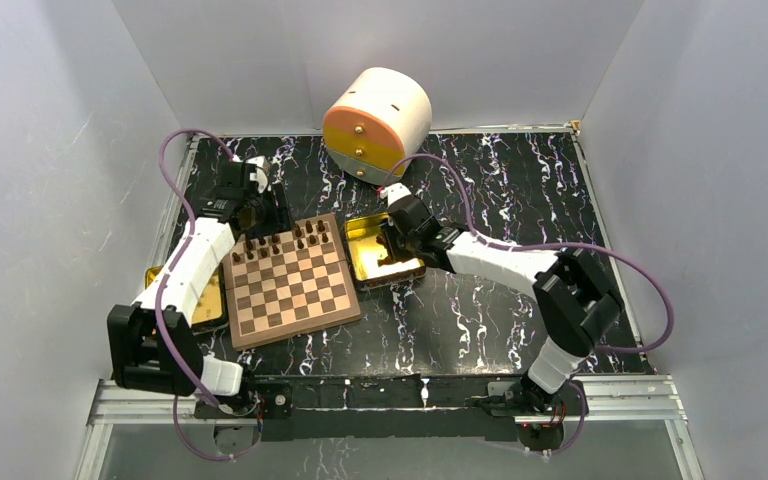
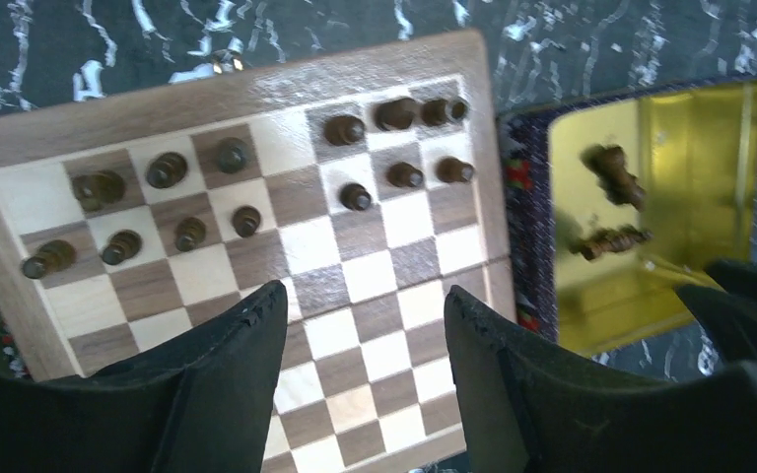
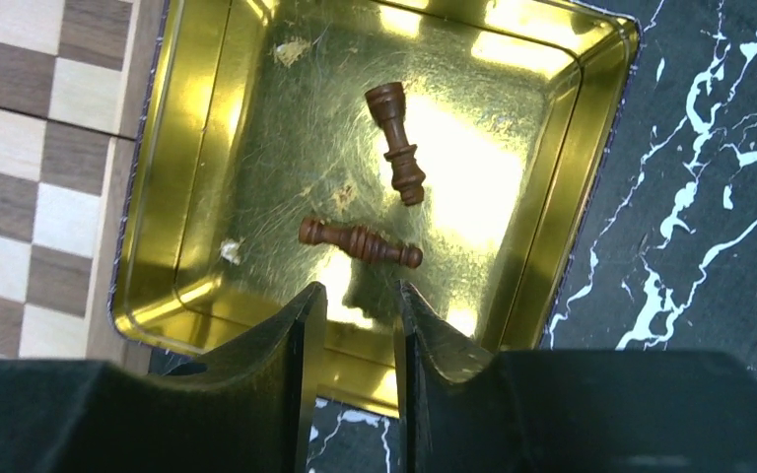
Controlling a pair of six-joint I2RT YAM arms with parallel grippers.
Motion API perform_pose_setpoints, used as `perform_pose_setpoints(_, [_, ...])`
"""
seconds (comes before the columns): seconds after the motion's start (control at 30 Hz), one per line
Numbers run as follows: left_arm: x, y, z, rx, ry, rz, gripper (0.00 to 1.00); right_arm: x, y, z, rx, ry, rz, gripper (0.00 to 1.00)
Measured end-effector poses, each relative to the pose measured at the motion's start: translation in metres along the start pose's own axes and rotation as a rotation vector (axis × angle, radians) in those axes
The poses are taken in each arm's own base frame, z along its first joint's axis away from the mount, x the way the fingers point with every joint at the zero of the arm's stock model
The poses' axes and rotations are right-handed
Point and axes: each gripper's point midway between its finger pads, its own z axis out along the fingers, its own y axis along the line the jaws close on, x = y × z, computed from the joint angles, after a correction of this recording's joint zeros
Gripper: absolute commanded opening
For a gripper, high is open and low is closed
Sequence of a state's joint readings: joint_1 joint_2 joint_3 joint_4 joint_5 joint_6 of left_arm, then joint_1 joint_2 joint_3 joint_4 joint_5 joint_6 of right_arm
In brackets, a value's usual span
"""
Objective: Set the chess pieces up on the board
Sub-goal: Place the chess piece on the chessboard, then pick up the chess piece from the storage box.
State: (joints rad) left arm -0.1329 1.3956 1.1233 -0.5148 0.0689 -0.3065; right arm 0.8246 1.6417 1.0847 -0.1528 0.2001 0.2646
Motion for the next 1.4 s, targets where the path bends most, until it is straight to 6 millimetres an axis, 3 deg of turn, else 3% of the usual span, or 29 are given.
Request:
perform_pose_setpoints(0.07, [0.001,-0.007,-0.005,0.045,-0.014,0.003,0.57,0.000,-0.001,0.008,0.012,0.007,-0.016,0.43])
perform_pose_setpoints(0.27, [0.036,-0.012,-0.009,0.116,0.042,0.000,0.57,-0.006,-0.007,0.033,0.055,0.002,-0.072,0.45])
perform_pose_setpoints(0.4, [0.046,-0.013,-0.011,0.139,0.060,-0.002,0.57,-0.005,-0.015,0.048,0.078,0.013,-0.093,0.45])
perform_pose_setpoints(0.9, [0.043,-0.021,-0.025,0.184,0.023,0.006,0.56,0.002,-0.023,0.074,0.092,0.041,-0.126,0.40])
perform_pose_setpoints(1.2, [0.044,-0.021,-0.026,0.183,0.027,0.005,0.56,0.003,-0.023,0.077,0.091,0.048,-0.136,0.22])
perform_pose_setpoints(1.4, [0.043,-0.023,-0.026,0.192,0.030,0.005,0.55,-0.004,-0.018,0.071,0.073,0.051,-0.125,0.17])
